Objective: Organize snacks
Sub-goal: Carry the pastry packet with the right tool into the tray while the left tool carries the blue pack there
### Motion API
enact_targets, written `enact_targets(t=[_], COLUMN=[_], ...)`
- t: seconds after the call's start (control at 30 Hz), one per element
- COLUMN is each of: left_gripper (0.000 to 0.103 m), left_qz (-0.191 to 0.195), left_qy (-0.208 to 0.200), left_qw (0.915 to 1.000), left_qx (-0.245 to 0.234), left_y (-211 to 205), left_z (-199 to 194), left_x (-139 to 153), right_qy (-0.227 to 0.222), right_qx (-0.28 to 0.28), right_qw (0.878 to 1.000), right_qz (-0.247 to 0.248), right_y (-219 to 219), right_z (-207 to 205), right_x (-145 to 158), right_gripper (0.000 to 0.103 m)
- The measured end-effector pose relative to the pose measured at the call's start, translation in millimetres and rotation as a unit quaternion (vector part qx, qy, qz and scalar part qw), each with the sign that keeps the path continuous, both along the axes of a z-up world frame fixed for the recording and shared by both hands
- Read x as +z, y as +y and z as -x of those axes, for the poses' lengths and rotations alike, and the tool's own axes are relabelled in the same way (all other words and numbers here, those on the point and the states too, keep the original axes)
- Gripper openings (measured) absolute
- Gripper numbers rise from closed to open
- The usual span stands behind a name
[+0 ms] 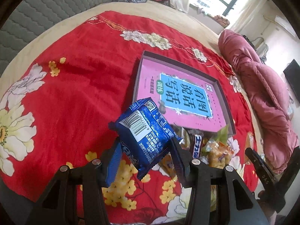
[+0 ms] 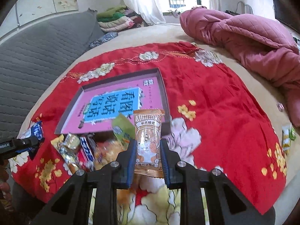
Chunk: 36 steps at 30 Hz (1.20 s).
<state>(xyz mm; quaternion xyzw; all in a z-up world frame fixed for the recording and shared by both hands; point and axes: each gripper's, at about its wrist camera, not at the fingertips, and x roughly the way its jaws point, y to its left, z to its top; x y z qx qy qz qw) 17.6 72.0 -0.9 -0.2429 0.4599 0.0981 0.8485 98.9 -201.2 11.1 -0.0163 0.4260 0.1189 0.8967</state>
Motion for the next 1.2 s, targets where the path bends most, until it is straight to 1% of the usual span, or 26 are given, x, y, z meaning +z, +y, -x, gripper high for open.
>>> enact_targets(t=[0.23,0.37,0.43,0.63,0.87,1.03,1.2], left_gripper=[0.052,0.052,0.052,0.052,0.052,0.052,0.052], left_qz=[-0.010,-0.010,-0.018,-0.009,-0.009,-0.009,-0.012], left_qy=[-0.002,-0.006,-0.007,0.002,0.016,0.024,0.033], left_qw=[0.9999,0.9999,0.9998,0.9999,0.9996,0.9992,0.9983], left_qx=[-0.003,-0.008,-0.008,-0.013,-0.021,-0.031,-0.046], left_y=[-3,-4,-4,-3,-7,-10,-12], left_z=[-23,-43,-54,-85,-110,-118,-124], left_x=[-3,-4,-5,-16,-27,-33,-39], right_qy=[-0.014,-0.015,-0.011,-0.008,0.002,0.014,0.015], right_qx=[0.010,0.013,0.013,0.009,0.017,0.018,0.017], right_qw=[1.000,1.000,1.000,1.000,1.000,1.000,1.000], right_qz=[-0.005,-0.007,-0.007,-0.011,-0.009,-0.006,-0.007], right_y=[14,20,21,23,31,33,35], right_z=[-28,-47,-55,-79,-92,-96,-100], right_x=[2,-4,-8,-17,-28,-37,-40], right_gripper=[0.025,0.025,0.025,0.025,0.025,0.025,0.025])
